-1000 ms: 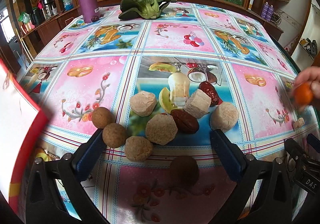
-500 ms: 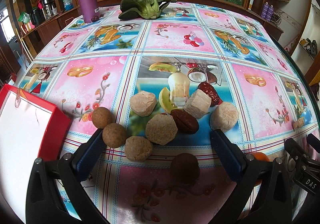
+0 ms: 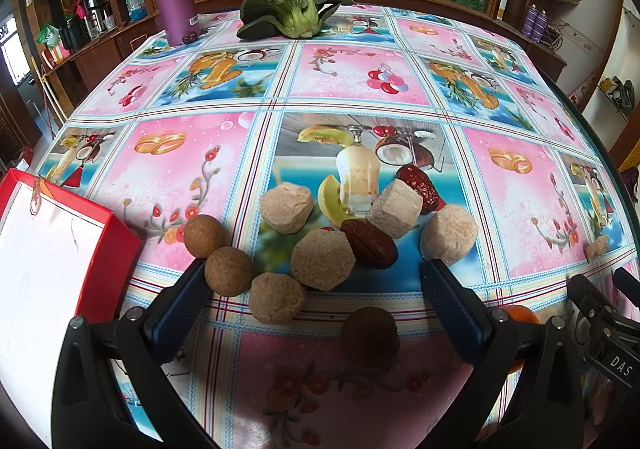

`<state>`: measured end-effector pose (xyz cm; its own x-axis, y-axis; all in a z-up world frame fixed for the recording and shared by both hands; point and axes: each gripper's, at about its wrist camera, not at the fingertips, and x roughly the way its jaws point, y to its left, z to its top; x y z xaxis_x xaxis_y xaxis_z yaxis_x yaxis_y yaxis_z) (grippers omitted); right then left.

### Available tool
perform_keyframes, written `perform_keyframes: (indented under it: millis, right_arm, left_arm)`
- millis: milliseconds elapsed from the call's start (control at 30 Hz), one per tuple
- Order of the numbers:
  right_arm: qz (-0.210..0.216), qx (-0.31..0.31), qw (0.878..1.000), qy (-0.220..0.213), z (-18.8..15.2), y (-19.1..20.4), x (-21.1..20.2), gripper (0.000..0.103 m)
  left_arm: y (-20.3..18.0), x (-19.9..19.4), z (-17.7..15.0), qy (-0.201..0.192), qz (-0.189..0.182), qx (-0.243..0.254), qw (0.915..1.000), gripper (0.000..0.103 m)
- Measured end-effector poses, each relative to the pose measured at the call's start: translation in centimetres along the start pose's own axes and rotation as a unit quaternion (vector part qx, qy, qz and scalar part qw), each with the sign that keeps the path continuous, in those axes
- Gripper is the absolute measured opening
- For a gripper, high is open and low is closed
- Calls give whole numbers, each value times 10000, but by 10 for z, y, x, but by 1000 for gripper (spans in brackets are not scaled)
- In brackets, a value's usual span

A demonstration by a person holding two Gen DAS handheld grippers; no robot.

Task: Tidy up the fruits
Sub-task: 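Move the right gripper to an orange and close on it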

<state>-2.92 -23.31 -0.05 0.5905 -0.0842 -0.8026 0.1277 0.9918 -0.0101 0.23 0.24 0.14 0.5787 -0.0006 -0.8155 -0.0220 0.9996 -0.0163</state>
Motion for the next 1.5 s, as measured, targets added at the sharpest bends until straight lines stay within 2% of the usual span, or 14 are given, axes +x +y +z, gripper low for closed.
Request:
perform_keyframes:
  millis: [67,100,200,267,333,467,600,767,1167,1267,1333,1467,1500]
  right_arm:
    - [55,-102,9999,120,2,0,-1,102]
    - [124,-174,9997,146,4,1,-4,101]
    - [301,-392,9981,-365,5,5,-34,100]
    - [432,-521,9947,-776,5,10,-63,101]
    - [690,-608,9915,-917,4,20,-83,102]
    - [916,-890,9868,-998,-4,49,-106,102]
    - [1096,-1038,9835,-1000,-13,69,-118,102]
    - [1053,-1168,9826,-993,-15,80,-120,101]
    - [1339,-1365,9786,-756,-15,96,-97,100]
    - [1424,-1477,9774,-514,-14,107,-81,89]
    - [1448,-1520,9772,-310,-13,113,-68,74]
    - [1422,-1502,9784,-9,-12,117,-49,59]
    - [1414,-1495,9786,63,-12,118,-45,52]
  left_arm:
    - [2,-5,-3,137,17,109,9998,103]
    - [4,-11,-4,104,176,73,9998,103]
    - [11,-54,-6,-641,500,128,9966,103]
    - [14,-89,-9,-1141,732,190,9906,103]
    - [20,-122,-13,-1580,800,130,9841,103]
    - [33,-158,-18,-1938,879,4,9771,103]
    - [42,-171,-23,-1900,919,-40,9775,103]
    - [53,-174,-34,-1817,953,-172,9786,103]
    - [55,-151,-37,-1504,1127,-188,9820,103]
    - [56,-145,-37,-1450,1182,-187,9822,103]
    - [58,-142,-37,-1401,1211,-208,9825,103]
    - [59,-137,-37,-1346,1261,-205,9826,103]
    - [59,-136,-37,-1344,1273,-200,9825,103]
